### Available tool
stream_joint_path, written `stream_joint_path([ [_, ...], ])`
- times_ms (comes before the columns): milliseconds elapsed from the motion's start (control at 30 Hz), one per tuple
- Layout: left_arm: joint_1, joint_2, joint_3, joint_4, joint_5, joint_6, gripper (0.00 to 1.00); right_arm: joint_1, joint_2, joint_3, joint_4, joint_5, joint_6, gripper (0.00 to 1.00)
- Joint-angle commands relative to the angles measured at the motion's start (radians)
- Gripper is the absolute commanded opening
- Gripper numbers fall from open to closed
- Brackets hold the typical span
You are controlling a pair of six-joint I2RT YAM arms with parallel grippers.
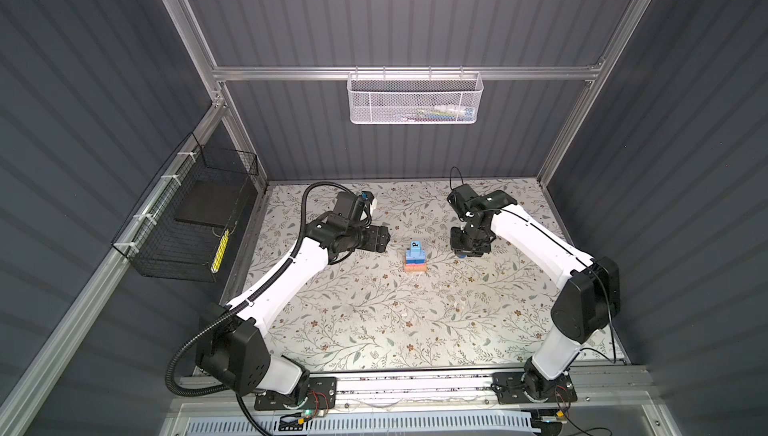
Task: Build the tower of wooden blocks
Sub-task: 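Lift the cylinder with the right gripper and carry it over the stack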
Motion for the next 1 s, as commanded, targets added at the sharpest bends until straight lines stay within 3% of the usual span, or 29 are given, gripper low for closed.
stream_joint_path([
  [0, 0.011, -0.033, -0.015, 0.002, -0.005, 0.021, 0.85, 0.017, 0.028, 0.068, -0.082, 0.006, -0.024, 0.31],
  [967, 0.061, -0.068, -0.078, -0.058, -0.071, 0.025, 0.86, 0.158, 0.388, 0.632, -0.226, 0.005, -0.055, 0.31],
])
